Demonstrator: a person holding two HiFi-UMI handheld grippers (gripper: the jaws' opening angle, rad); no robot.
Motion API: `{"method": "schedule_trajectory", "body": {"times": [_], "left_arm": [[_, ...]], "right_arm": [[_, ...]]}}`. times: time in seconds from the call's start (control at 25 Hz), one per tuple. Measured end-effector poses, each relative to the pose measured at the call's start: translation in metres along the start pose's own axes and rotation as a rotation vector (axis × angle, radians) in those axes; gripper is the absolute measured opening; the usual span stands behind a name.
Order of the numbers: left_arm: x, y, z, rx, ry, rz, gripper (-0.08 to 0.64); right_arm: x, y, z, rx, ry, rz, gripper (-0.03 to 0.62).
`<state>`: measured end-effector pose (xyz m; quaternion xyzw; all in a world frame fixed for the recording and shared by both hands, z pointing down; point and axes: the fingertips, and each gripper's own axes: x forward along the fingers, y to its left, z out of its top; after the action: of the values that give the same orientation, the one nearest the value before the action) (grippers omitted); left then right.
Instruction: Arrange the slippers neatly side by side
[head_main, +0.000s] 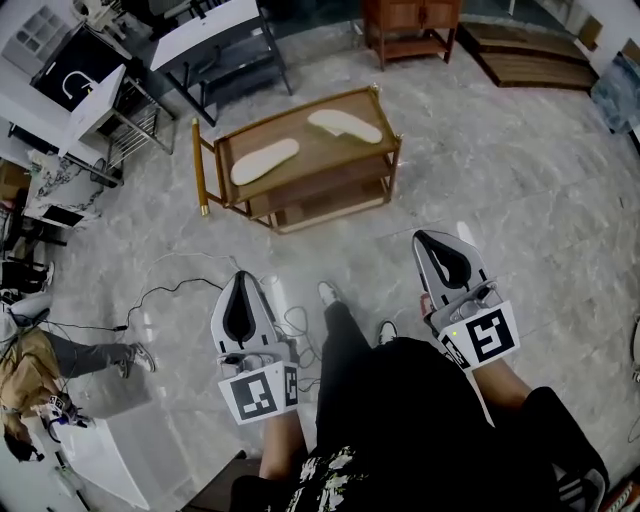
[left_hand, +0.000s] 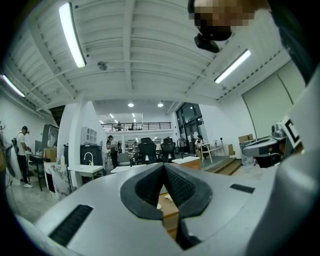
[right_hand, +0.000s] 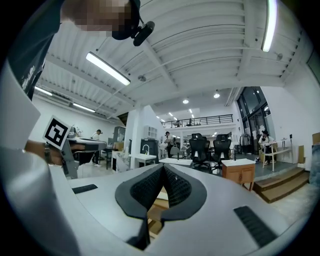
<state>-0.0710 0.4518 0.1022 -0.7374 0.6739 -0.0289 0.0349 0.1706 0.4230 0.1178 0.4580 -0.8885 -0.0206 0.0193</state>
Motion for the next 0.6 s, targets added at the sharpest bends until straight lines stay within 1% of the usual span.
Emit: {"method": "schedule_trajectory", "body": {"times": [0.12,0.28,0.4,0.6], "left_arm": [[0.009,-0.004,0.007,0.032,-0.014,-0.014,0.0],[0.017,0.003,0.011,0.043,-0.023,-0.013,0.0],[0.02,0.011,0.01,0.042,-0.018,-0.001,0.0],[0.021,0.022,0.003,0.039,-0.005,0.024,0.0]], "right_arm": [[0.003,-0.009,-0.005,0.014,0.011,-0.016,-0.002],[0.019,-0.012,0.001,0.02,-0.018,-0.021,-0.002],[0.036,-0.008,0.006,0.022,-0.034,0.004,-0.002],[0.059,0.002,0.003,0.033,-0.019,0.057,-0.002]]}}
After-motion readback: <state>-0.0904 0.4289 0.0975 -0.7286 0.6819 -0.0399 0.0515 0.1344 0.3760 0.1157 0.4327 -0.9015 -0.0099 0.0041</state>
